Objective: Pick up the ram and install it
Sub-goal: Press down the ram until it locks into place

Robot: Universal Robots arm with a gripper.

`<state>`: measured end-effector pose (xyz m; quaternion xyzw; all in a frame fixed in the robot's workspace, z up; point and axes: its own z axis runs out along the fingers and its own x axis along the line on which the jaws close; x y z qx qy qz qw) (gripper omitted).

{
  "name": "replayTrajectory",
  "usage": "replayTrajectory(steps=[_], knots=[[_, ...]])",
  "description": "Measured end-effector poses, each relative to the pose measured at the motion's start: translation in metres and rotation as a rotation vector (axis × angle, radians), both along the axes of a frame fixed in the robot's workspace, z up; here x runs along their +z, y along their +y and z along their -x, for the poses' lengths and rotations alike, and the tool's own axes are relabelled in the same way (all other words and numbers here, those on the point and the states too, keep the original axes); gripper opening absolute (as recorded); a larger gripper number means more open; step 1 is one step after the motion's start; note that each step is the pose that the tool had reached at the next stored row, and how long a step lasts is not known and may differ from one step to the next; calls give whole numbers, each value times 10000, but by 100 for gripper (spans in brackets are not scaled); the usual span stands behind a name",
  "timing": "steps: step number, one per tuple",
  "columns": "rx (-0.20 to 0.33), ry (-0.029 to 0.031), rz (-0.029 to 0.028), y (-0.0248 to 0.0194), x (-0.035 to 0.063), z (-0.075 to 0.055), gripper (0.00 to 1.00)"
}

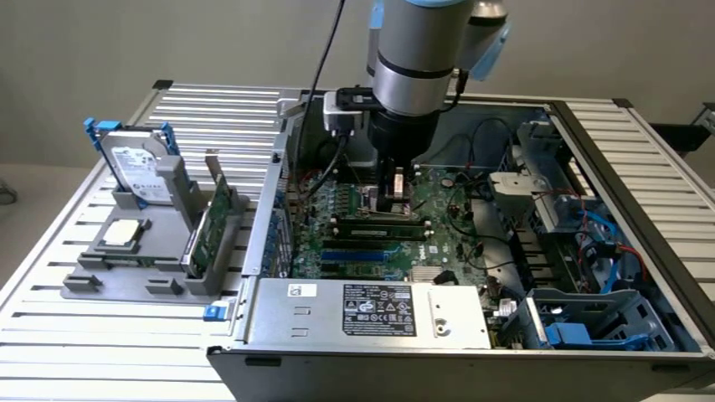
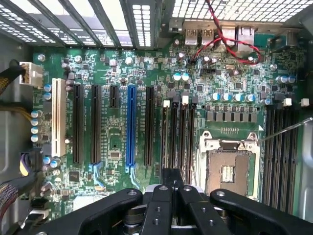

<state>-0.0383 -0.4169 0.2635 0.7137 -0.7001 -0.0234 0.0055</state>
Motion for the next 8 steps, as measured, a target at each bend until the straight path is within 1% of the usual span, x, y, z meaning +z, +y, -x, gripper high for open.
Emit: replayTrajectory(steps=[8], knots=[[-7,3,0,-50,95,-121,11]])
